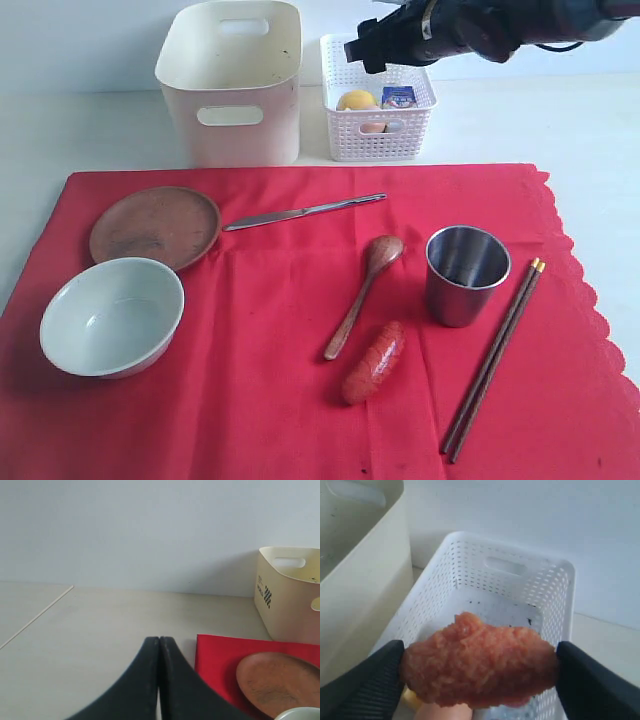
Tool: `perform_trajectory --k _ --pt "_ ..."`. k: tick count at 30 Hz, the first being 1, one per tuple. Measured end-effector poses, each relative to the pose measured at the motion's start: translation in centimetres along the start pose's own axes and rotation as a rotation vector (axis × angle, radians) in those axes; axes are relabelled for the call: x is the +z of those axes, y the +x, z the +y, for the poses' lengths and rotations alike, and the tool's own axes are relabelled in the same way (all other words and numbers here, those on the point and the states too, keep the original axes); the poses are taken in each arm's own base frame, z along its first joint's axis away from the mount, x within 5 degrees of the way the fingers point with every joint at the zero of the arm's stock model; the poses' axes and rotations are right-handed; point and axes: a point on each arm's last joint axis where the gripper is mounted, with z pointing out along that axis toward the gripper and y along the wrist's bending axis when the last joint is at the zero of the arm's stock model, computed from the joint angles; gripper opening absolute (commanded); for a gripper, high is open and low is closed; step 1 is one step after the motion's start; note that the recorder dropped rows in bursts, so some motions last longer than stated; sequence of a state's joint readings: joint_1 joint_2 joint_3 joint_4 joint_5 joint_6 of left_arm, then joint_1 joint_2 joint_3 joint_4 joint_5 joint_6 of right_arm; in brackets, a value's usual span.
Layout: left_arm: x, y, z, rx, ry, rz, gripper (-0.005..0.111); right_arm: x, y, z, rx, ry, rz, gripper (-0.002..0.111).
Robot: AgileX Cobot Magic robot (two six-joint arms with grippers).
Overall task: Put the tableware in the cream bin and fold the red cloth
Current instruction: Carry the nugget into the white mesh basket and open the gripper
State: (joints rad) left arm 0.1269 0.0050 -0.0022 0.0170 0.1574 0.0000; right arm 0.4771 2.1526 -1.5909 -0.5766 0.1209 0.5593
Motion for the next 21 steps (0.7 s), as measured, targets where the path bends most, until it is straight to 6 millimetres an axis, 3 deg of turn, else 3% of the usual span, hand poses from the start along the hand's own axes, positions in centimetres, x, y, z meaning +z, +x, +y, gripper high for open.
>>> perform_trajectory --k 8,16,21 --pt "0.0 0.0 0.0 0.000 0.000 0.000 0.001 4.6 0.5 0.0 0.038 0.033 0.020 0.002" --pt "0.0 0.0 0.0 0.000 0.000 0.000 0.001 6.2 1.2 0.0 0.061 0.053 0.045 0.038" --pt "0.0 0.0 0.0 0.000 0.000 0.000 0.001 6.4 1.5 -0.1 0.061 0.057 0.055 0.050"
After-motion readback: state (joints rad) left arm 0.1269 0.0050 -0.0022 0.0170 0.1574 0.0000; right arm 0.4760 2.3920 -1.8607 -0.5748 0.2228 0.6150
